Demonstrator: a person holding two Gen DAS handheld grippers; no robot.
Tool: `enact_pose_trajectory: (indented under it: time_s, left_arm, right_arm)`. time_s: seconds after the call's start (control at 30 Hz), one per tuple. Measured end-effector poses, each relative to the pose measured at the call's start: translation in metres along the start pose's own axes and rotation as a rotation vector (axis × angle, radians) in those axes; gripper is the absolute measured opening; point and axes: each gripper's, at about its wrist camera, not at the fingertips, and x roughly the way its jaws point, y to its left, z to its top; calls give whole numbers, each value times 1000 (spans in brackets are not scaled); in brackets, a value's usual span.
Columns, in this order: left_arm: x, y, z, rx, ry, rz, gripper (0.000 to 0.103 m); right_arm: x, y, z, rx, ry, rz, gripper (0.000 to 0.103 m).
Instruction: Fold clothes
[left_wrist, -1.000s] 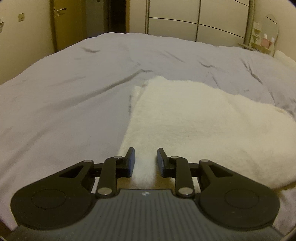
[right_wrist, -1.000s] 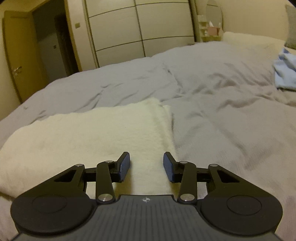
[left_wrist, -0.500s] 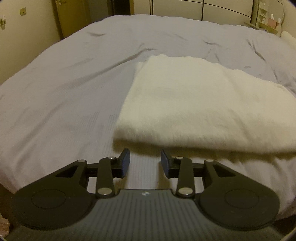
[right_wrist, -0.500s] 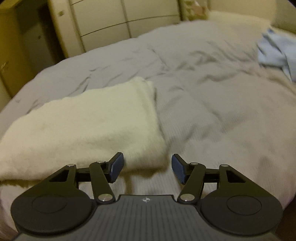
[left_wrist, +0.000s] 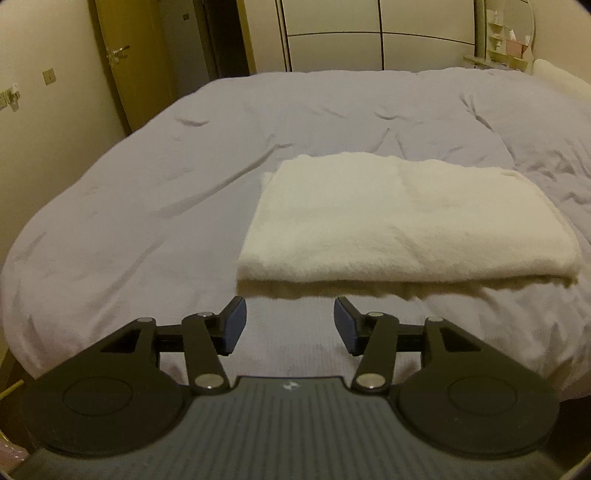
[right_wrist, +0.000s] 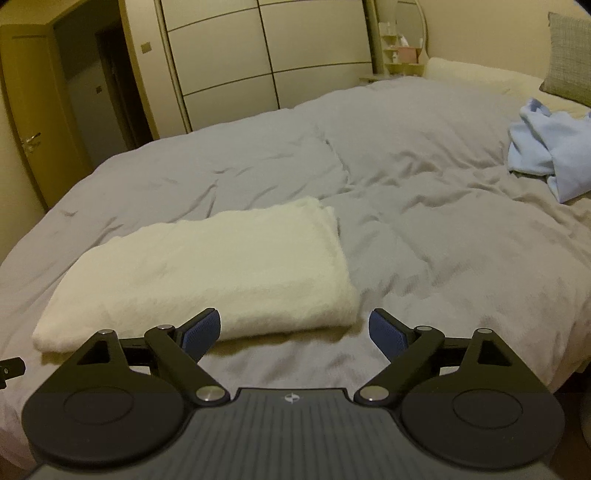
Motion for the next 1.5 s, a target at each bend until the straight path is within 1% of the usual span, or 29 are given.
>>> enact_pose_trajectory:
  time_s: [0.07, 0.17, 0.27, 0.3, 0.33, 0.37, 0.4, 0.47, 0.5, 0.53, 0.63, 0.7, 0.77, 0.83, 0.87, 0.9, 0.93, 0.97, 1.0, 1.03, 1.07, 1.1, 1.13, 1.2, 1.27, 1.3, 1.37, 1.4, 1.5]
  left_arm:
    - [-6, 1, -2, -1, -9, 4, 49]
    - [-12, 5, -6, -11, -20, -6, 53]
    - [-2, 14, -10, -28, -15, -39, 53]
    - [3, 18, -11, -33, -11, -51, 51]
    - [10, 23, -12, -38, -6, -63, 46]
    - [17, 27, -13, -43, -1, -75, 44]
    - [24, 32, -13, -54, 7, -90, 42]
    - [43, 45, -10, -101, 26, -126, 41]
    - [52, 51, -7, -124, 31, -141, 38]
    - [61, 57, -4, -143, 31, -150, 37]
    - [90, 72, 10, -183, 25, -170, 37]
    - [109, 80, 20, -206, 22, -184, 37]
    - [131, 87, 28, -240, 32, -220, 40]
    - [152, 94, 33, -281, 47, -253, 40]
    - [162, 98, 35, -303, 55, -271, 40]
    - [170, 100, 36, -323, 64, -295, 38]
    - [177, 103, 37, -341, 69, -321, 34]
    - [181, 105, 36, -362, 68, -347, 25]
    - [183, 108, 35, -386, 63, -375, 8]
    - [184, 111, 34, -410, 58, -402, 5]
    - [181, 113, 33, -420, 44, -417, 5]
    - [174, 115, 30, -419, 22, -420, 5]
    - [166, 117, 27, -417, 0, -423, 5]
    - [160, 118, 18, -396, -9, -411, 5]
    - [162, 115, 8, -368, 6, -384, 8]
    - [170, 113, 5, -355, 27, -367, 8]
    - [174, 104, 9, -305, 28, -339, 9]
    - [171, 101, 13, -277, 14, -320, 9]
    - [150, 97, 27, -212, -51, -249, 10]
  right_arm:
    - [-5, 0, -1, -1, -2, 13, 90]
    - [-9, -1, -2, -4, -4, 29, 90]
    - [-7, -6, -3, -6, -5, 41, 90]
    - [-4, -9, -4, 1, 0, 36, 90]
    - [-1, -13, -4, 8, 4, 32, 90]
    - [2, -17, -5, 19, 10, 28, 90]
    - [6, -23, -7, 38, 17, 24, 90]
    - [17, -35, -9, 72, 31, 21, 90]
    - [24, -42, -10, 88, 39, 23, 90]
    - [31, -48, -12, 104, 47, 24, 90]
    - [49, -62, -12, 146, 50, 37, 87]
    - [61, -71, -9, 184, 34, 56, 85]
    - [72, -79, -5, 225, 19, 81, 82]
    - [84, -85, 0, 255, 14, 106, 76]
    - [89, -86, 2, 260, 14, 111, 76]
    - [95, -87, 3, 266, 14, 117, 76]
    - [101, -88, 5, 271, 17, 120, 74]
    - [107, -88, 6, 275, 26, 122, 71]
    - [113, -88, 6, 278, 36, 130, 68]
    - [118, -87, 6, 275, 45, 138, 51]
    - [121, -84, 7, 262, 51, 144, 25]
    - [121, -82, 8, 242, 46, 147, 19]
    - [116, -79, 10, 213, 22, 144, 15]
    - [106, -75, 13, 161, -21, 139, 13]
    - [101, -76, 16, 140, -24, 133, 12]
    - [104, -78, 15, 139, -5, 123, 12]
    - [118, -79, 10, 143, 54, 103, 12]
    - [124, -78, 6, 144, 70, 94, 12]
    - [114, -70, 6, 104, 50, 56, 16]
